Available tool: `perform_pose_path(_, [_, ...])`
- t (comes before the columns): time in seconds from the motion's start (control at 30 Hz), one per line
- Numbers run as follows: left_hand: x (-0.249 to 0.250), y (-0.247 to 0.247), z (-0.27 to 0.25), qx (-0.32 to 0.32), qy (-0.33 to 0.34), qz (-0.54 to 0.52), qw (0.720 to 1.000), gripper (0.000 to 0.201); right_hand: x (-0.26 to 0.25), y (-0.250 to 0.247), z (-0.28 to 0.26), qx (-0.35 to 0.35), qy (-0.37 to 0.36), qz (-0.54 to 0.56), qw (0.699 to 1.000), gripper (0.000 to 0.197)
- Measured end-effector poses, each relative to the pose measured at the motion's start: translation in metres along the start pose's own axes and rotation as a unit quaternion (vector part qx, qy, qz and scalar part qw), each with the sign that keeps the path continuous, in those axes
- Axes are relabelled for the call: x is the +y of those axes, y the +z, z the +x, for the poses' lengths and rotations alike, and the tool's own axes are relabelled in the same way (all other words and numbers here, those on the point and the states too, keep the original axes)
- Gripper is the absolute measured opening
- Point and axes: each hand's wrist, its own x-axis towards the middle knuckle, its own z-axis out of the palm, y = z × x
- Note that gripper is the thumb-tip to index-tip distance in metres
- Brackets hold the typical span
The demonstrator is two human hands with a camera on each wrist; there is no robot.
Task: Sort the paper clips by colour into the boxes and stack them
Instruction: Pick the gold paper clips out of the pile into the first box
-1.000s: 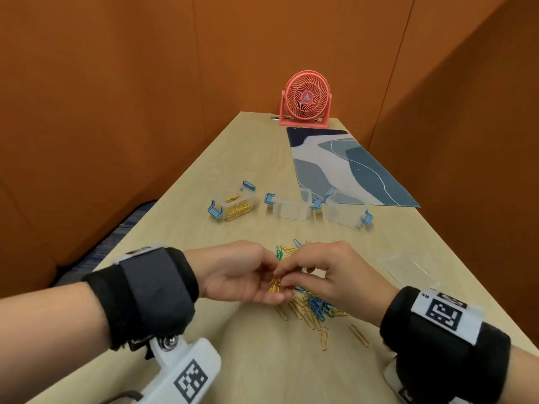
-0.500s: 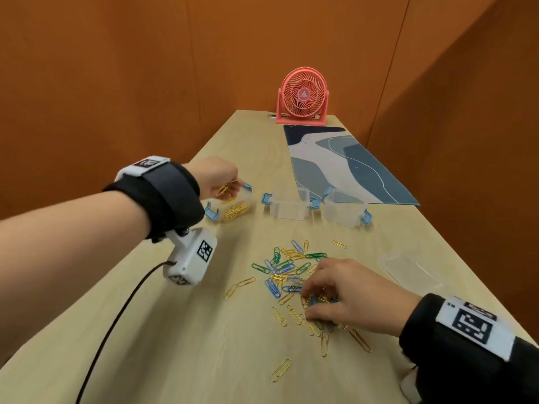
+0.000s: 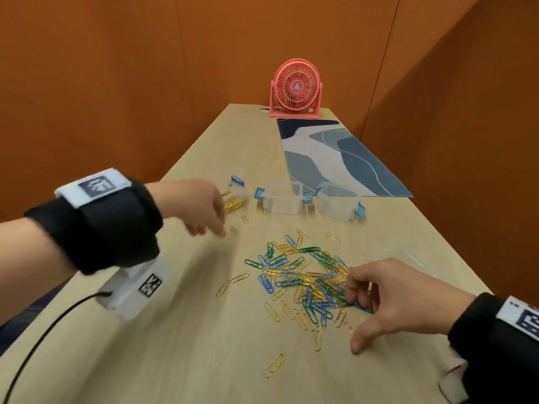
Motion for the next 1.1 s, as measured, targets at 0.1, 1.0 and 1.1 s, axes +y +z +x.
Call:
perform_pose_path(0.1, [-0.009, 0.024, -0.016, -0.079, -0.033, 0.073, 0.994, 0.022, 0.001, 0.002, 0.002, -0.021, 0.002, 0.029, 0.999, 0.035])
perform_pose_path(1.0, [0.011, 0.058, 0.045, -0.026, 0.100, 0.060, 0.993, 0.050, -0.007, 0.002, 0.069, 0.038, 0.105, -0.068, 0.991, 0.035])
perform_pose_path(1.1, [0.021, 0.062, 0.040, -0.035, 0.160, 0.054, 0.985, 0.040, -0.009, 0.003, 0.070, 0.016, 0.060, -0.064, 0.996, 0.036])
